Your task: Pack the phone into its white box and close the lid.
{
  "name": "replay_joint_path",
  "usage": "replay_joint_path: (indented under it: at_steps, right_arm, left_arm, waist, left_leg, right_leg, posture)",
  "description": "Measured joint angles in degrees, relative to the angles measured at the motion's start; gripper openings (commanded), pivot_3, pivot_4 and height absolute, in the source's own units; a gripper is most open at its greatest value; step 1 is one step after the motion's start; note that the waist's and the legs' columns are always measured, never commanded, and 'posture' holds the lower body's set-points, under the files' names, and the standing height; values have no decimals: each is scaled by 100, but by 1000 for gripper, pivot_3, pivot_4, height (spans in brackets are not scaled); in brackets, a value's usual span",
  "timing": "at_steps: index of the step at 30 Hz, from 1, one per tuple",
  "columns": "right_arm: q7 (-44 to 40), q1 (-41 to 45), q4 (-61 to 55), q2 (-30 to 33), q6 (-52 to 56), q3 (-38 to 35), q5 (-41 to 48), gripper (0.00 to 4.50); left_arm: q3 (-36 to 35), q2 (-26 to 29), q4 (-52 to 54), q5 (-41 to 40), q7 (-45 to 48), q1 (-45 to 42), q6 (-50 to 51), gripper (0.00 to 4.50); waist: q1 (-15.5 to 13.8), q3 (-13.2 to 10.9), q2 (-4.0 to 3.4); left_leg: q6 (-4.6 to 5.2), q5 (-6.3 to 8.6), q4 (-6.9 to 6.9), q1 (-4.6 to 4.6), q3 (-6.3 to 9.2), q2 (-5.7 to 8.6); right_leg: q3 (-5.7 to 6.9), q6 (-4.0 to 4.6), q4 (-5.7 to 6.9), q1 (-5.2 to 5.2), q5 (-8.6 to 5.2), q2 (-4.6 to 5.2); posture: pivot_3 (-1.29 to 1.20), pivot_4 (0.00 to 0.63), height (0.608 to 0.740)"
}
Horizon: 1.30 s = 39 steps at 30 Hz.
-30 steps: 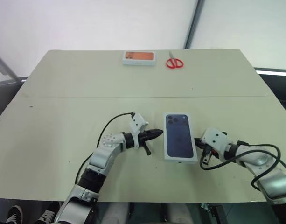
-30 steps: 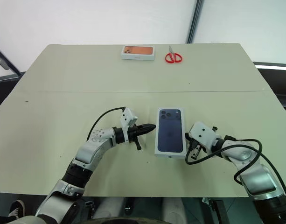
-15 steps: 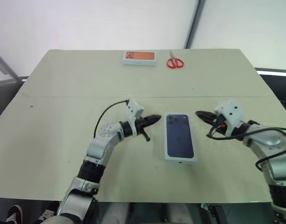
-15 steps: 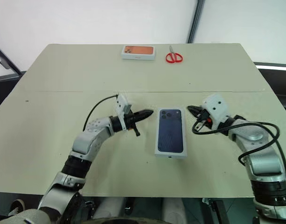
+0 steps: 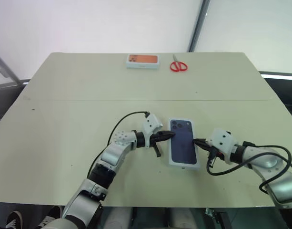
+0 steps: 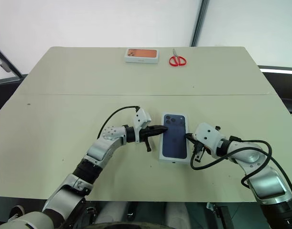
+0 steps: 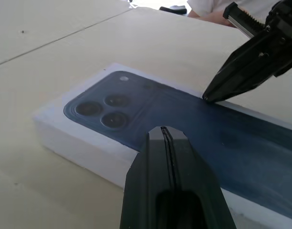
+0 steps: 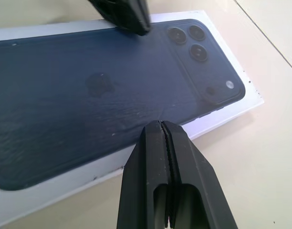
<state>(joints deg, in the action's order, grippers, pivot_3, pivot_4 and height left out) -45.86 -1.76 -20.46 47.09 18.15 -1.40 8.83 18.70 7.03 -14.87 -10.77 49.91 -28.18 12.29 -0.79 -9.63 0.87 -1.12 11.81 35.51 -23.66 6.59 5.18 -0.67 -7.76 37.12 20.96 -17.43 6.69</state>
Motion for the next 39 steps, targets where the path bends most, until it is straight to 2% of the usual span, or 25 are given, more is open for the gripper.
replay_joint_path:
  at_steps: [4, 7, 9, 12, 14, 15, 19, 23, 28, 39]
  right_arm:
    - [-10, -6, -83, -62, 153, -30, 126, 44]
    - [-44, -12, -130, -124, 318, -97, 316, 0]
    - [-80, 69, -119, -201, 529, -161, 545, 0]
    - [-152, 492, -39, -425, 890, -387, 1118, 829]
    - [-248, 712, -49, -413, 953, -556, 1352, 1840]
    - [-306, 803, -67, -402, 987, -616, 1469, 2441]
    - [-543, 912, -95, -399, 1035, -607, 1752, 4460]
    - [-889, 816, -71, -250, 771, -610, 1775, 4460]
    - [-1451, 299, -64, -43, 233, -825, 1826, 4460]
    - [-1907, -283, 195, 165, -320, -1311, 1817, 4460]
  left_arm:
    - [-152, 36, 31, -174, 121, 28, 245, 0]
    - [-268, 103, 72, -353, 228, 47, 456, 868]
    - [-307, 202, 210, -467, 283, 82, 606, 1753]
    - [-600, 600, 391, -633, 364, 103, 873, 3325]
    - [-883, 897, 526, -731, 397, 88, 899, 4374]
    - [-1017, 1060, 658, -810, 464, 77, 958, 4500]
    - [-1262, 1432, 967, -1058, 656, 105, 1105, 4500]
    - [-1518, 2001, 1240, -1181, 861, 459, 1124, 4500]
    - [-1936, 2664, 1483, -1350, 999, 1094, 1181, 4500]
    - [-2911, 3252, 1899, -1469, 905, 2400, 1033, 4500]
  waist:
    - [7, 1, 0]
    - [9, 1, 1]
    - [18, 0, 1]
    - [64, -9, -7]
    - [51, -10, -6]
    - [44, -10, -6]
    - [6, -10, -6]
    - [38, -10, -7]
    - [22, -11, -7]
    - [5, -12, -9]
  left_leg:
    - [2, 1, -7, 6, -1, 0]
    - [2, 1, -10, 8, -1, 0]
    - [1, 1, -11, 8, -2, 0]
    - [0, 0, -21, 5, -8, -2]
    - [0, 0, -32, 4, -6, -3]
    - [0, -1, -35, 1, -7, -3]
    - [-1, -1, -26, -16, -7, 2]
    - [-1, -1, -26, -13, -10, -1]
    - [-2, -1, -34, -17, -10, -3]
    - [-4, 0, -37, -19, -10, -9]
  right_leg:
    - [-1, -2, -1, -2, -1, 2]
    - [-1, -2, -1, -1, -1, 3]
    - [-3, -2, 0, 1, -1, 3]
    - [-11, -1, 7, 19, -1, 2]
    - [-11, -1, 3, 24, -1, 0]
    - [-11, -2, -1, 28, -2, 1]
    - [-10, -3, -2, 36, -1, 7]
    - [-13, -1, 1, 38, -1, 6]
    - [-15, -1, -2, 45, -1, 9]
    - [-24, 14, -6, 47, -8, 17]
  posture:
    - [0, 150, 740]
    - [0, 150, 740]
    - [0, 150, 740]
    - [0, 150, 740]
    - [0, 150, 740]
    - [0, 150, 740]
    - [0, 150, 740]
    - [0, 150, 740]
    - [0, 150, 740]
    - [0, 150, 740]
